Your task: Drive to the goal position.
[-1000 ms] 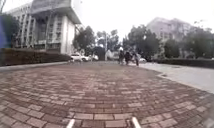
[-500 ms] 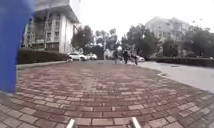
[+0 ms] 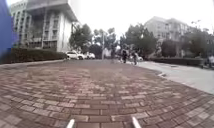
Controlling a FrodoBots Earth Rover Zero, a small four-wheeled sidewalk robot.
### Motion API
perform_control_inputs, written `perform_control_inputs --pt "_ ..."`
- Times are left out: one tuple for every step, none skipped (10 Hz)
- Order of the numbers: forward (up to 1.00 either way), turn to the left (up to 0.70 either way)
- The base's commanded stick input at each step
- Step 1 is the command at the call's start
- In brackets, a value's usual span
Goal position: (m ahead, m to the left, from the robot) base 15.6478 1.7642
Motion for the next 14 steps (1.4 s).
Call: perform_control_inputs --pt "0.70 -0.14" --pt "0.70 -0.14" --pt "0.70 -0.14" --pt "0.70 -0.14" --pt "0.70 -0.14" --pt "0.70 -0.14" --pt "0.70 -0.14" --pt "0.70 -0.14" --pt "0.70 -0.14" --pt "0.70 -0.14" --pt "0.70 -0.14" --pt "0.70 -0.14" --pt "0.70 -0.14" --pt "0.70 -0.14"
